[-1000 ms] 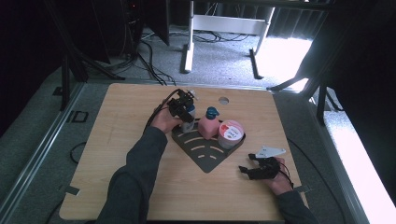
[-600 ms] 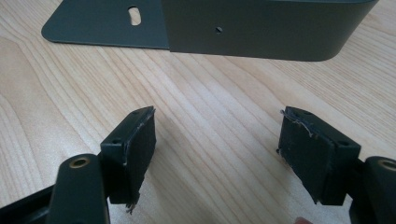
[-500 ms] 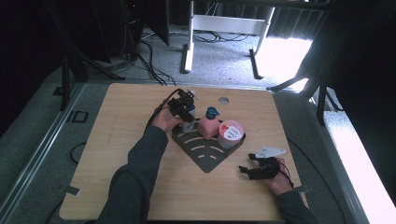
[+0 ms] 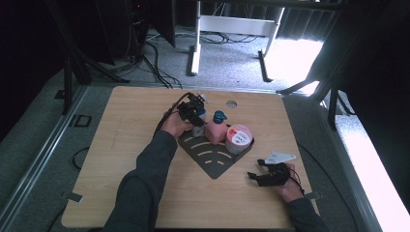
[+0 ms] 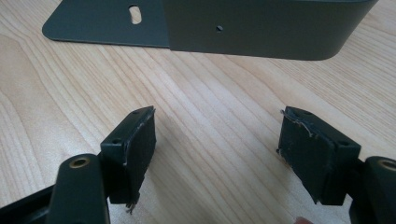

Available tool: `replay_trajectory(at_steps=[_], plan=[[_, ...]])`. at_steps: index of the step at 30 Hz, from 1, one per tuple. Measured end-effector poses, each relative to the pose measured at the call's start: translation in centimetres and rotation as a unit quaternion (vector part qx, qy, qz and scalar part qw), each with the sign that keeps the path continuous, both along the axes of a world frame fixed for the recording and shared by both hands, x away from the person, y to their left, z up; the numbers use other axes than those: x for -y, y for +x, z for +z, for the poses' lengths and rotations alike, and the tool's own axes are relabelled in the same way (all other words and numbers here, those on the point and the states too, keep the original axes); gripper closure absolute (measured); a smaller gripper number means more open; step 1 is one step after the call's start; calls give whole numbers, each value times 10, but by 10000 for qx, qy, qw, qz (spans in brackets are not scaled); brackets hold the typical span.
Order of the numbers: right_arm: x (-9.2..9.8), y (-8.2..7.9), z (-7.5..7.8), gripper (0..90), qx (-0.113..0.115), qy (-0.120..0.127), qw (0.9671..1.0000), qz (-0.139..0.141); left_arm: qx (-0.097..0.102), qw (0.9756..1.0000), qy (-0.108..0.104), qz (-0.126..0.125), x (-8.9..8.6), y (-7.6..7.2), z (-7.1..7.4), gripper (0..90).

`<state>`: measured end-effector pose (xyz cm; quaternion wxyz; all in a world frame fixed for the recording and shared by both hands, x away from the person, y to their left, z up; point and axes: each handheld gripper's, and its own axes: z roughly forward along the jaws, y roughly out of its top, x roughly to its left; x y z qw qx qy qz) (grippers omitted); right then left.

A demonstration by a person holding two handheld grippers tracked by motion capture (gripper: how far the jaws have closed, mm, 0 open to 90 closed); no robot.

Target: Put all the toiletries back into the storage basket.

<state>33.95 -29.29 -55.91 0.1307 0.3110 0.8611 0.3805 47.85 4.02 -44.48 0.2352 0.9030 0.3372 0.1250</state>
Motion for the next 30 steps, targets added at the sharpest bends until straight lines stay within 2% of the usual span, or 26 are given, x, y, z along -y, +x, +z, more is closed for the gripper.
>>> replay_trajectory(at_steps=[11,30], plan=[[0,0,0,271,3,1,10000,3,5,10000,-71,39,3,3,-3,549],[0,0,0,271,8,-6,10000,1,-106,9997,-192,117,4,9,-11,547]])
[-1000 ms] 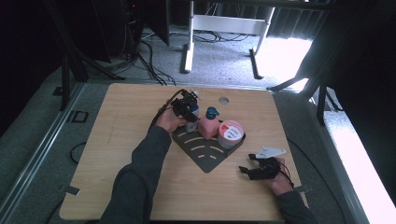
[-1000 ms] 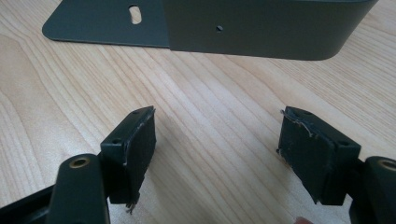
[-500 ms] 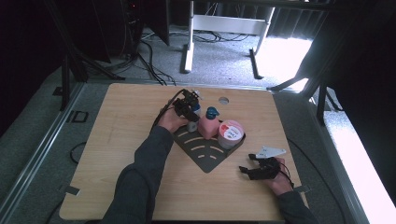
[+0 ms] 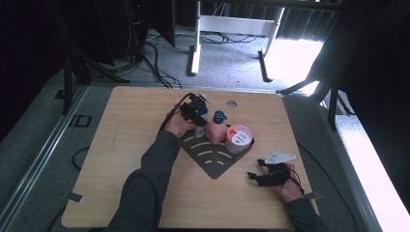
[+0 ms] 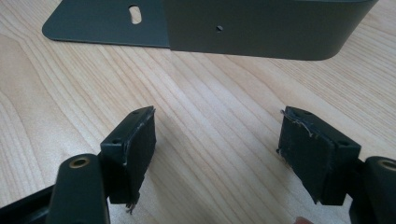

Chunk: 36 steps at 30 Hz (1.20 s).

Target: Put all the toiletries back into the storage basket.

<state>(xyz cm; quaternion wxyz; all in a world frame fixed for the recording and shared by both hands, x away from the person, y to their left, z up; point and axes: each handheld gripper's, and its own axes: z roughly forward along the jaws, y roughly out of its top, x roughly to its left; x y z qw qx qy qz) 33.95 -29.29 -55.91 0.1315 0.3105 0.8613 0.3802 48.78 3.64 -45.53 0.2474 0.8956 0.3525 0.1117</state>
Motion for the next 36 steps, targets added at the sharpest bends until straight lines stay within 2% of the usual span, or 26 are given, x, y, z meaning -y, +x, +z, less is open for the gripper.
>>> replay_trajectory(at_steps=[10,14,16,21,27,36], plan=[[0,0,0,271,-2,-9,10000,-2,-85,9998,-144,107,-2,3,-1,535],[0,0,0,271,0,-14,10000,-4,-118,9996,-168,168,-2,3,0,506],[0,0,0,271,-9,8,10000,-2,-157,9996,-194,137,-3,3,0,460],[0,0,0,271,2,-2,10000,1,-114,9996,-217,156,-7,1,3,406],[0,0,0,271,1,-3,10000,1,-166,9993,-284,159,-11,-2,8,377],[0,0,0,271,-5,2,10000,-2,-200,9996,-168,138,-18,-9,12,373]])
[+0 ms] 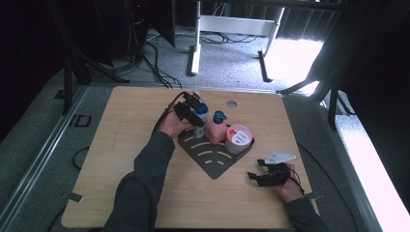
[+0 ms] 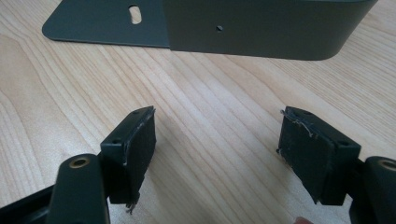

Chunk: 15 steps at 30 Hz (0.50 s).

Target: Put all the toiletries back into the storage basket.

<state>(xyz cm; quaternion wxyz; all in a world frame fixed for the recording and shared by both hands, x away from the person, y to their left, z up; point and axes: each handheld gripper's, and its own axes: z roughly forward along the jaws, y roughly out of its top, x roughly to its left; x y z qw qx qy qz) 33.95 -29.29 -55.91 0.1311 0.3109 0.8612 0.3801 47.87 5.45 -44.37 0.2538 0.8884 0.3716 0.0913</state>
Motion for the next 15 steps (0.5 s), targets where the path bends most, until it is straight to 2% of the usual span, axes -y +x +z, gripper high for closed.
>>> replay_trajectory(at_steps=[3,7,8,13,15], plan=[[0,0,0,271,0,0,10000,2,17,9999,122,-30,-2,-3,1,375],[0,0,0,271,4,-5,10000,4,18,9999,144,-37,-4,-6,2,397],[0,0,0,271,1,0,10000,5,41,9997,215,-58,-6,-7,3,397],[0,0,0,271,2,-4,10000,2,59,9997,227,-45,-9,-10,4,398],[0,0,0,271,2,-4,10000,2,139,9996,265,9,-13,-13,5,407]])
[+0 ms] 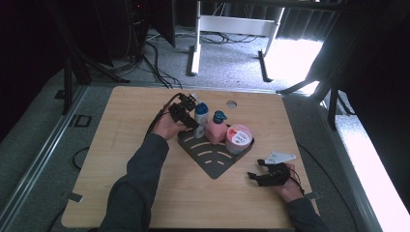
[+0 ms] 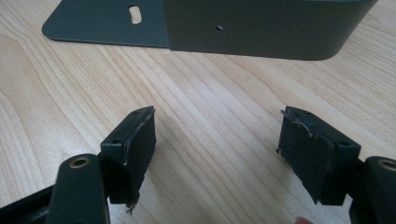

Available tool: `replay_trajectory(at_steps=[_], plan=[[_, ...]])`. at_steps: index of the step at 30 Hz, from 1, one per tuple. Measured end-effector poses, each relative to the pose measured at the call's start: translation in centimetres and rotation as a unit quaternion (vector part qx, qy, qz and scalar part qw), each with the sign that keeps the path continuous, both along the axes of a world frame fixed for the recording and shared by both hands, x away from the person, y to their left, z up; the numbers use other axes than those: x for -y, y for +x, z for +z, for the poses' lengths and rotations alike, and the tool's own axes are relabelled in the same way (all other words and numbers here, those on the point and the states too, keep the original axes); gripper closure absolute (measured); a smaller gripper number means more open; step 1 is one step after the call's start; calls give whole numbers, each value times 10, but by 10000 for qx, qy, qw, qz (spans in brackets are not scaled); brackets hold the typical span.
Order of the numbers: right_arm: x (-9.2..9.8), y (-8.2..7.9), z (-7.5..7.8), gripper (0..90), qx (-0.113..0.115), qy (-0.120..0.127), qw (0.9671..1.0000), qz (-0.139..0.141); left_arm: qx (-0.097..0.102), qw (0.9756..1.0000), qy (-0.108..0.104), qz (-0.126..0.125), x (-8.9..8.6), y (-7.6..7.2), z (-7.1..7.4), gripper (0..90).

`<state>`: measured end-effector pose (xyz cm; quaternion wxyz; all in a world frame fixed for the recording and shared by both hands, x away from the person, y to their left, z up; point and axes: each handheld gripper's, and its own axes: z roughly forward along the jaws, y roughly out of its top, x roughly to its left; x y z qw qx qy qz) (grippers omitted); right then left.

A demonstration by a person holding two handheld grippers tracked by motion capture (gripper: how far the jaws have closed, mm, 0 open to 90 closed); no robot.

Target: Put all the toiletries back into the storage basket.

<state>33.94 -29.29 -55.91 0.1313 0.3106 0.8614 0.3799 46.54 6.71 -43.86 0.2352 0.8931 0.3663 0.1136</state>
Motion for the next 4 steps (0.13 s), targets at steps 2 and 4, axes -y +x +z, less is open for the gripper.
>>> replay_trajectory(at_steps=[2,4], plan=[[0,0,0,271,1,3,10000,2,46,10000,39,-33,-1,-3,1,410],[0,0,0,271,-13,25,10000,1,113,9999,60,-22,-3,-6,3,410]])
